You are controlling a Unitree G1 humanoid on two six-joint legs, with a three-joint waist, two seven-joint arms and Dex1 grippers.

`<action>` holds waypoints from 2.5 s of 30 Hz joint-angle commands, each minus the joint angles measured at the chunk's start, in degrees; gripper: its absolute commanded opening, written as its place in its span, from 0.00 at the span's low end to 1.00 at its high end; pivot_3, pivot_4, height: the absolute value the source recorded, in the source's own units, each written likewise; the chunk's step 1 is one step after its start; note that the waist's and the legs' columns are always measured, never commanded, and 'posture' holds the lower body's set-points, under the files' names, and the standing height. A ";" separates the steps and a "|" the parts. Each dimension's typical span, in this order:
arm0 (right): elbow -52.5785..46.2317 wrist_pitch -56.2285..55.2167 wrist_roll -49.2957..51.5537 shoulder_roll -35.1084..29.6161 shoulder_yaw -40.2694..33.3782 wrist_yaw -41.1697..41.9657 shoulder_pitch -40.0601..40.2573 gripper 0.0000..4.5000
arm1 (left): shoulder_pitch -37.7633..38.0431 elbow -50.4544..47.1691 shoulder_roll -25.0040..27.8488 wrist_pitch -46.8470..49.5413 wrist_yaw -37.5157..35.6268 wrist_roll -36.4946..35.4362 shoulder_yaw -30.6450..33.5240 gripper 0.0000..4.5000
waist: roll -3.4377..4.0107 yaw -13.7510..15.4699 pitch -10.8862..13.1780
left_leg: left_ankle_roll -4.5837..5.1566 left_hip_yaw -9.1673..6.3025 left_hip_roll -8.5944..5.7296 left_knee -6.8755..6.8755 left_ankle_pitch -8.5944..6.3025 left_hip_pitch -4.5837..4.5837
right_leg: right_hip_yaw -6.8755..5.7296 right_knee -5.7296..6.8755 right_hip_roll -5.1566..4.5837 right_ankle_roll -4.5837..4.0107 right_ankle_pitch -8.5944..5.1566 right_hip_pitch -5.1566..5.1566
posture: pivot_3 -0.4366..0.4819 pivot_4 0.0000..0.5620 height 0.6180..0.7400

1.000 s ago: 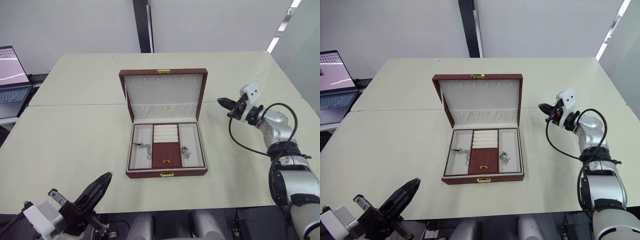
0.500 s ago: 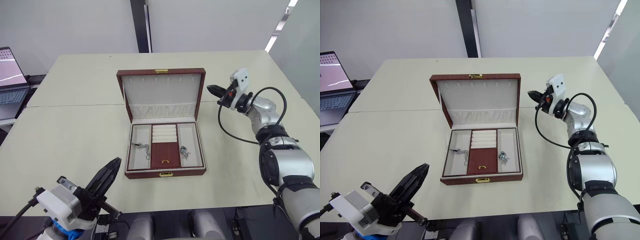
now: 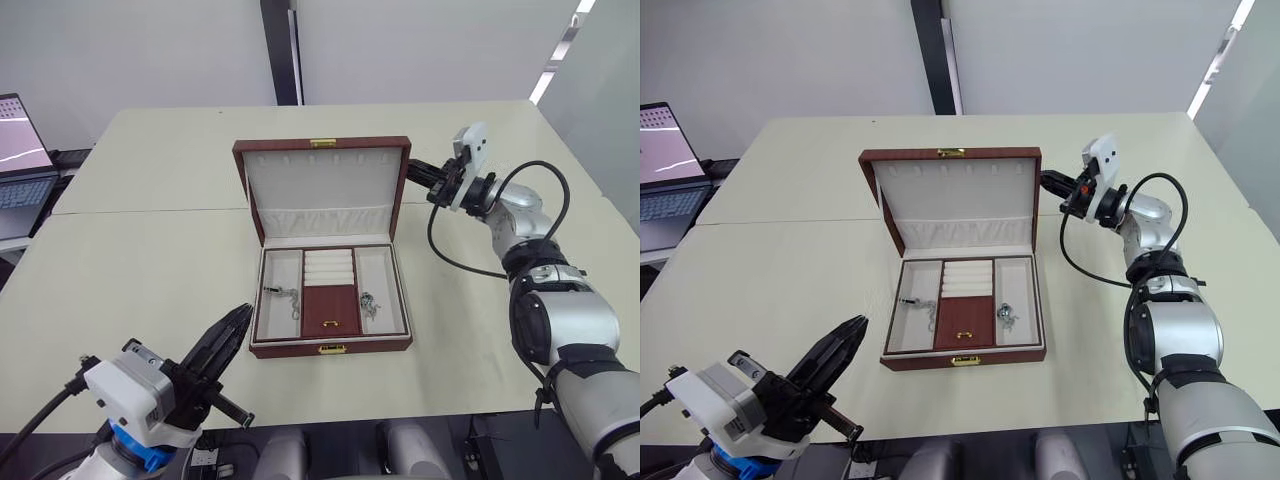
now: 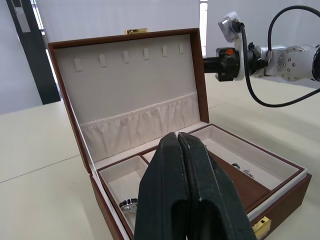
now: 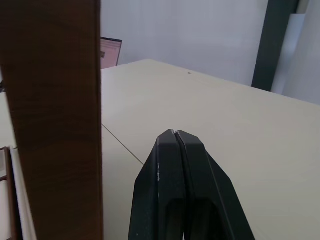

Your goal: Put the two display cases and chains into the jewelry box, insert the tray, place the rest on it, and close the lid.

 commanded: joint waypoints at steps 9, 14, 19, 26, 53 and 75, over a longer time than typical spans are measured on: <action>-15.16 10.54 2.74 -1.78 2.06 10.10 5.75 0.00 | -0.22 -3.76 1.90 2.45 2.10 -0.80 0.69 0.00 | 0.00 0.08 0.00 | 0.00 -0.02 0.00 0.00 0.00 0.00 | -0.01 0.00 -0.01 0.00 0.00 0.00 | 0.48 0.27 1.00; -22.34 14.82 3.37 -3.23 3.85 12.40 9.54 0.00 | 0.11 -4.34 2.34 3.17 2.52 -1.15 0.91 0.00 | 0.01 0.07 0.00 | 0.00 -0.01 0.00 0.00 0.00 0.00 | 0.00 0.00 0.00 0.00 0.00 0.00 | 0.48 0.27 1.00; -24.89 16.86 3.96 -3.72 3.58 11.36 10.50 0.00 | 1.39 -4.39 2.71 2.77 2.29 -1.37 1.03 0.00 | 0.01 0.08 0.00 | 0.00 -0.03 0.00 0.01 0.00 0.00 | -0.02 0.01 0.00 0.00 0.00 0.00 | 0.48 0.27 1.00; -24.10 16.09 3.47 -3.96 3.92 10.35 10.85 0.00 | 2.82 -4.39 2.72 1.94 1.64 -1.25 1.11 0.00 | 0.01 0.11 0.01 | 0.00 -0.02 -0.01 0.00 0.00 -0.01 | -0.02 -0.01 0.00 0.00 0.00 0.00 | 0.48 0.27 1.00; -52.13 20.19 9.01 -19.09 -5.56 3.78 41.88 0.82 | -15.78 31.09 13.33 6.24 -7.56 -8.21 18.75 1.00 | 0.02 1.46 -0.01 | -0.01 -0.10 -0.03 0.04 0.01 0.00 | -0.14 0.00 0.01 0.01 0.00 0.06 | 0.48 0.27 1.00; -54.82 17.75 9.44 -21.97 -10.90 -2.89 59.01 0.99 | -37.58 67.25 25.25 6.48 -19.83 -0.09 16.56 1.00 | 0.02 1.24 -0.02 | -0.01 -0.14 0.02 0.01 0.01 0.05 | -0.14 0.04 0.06 0.01 0.00 0.04 | 0.48 0.27 1.00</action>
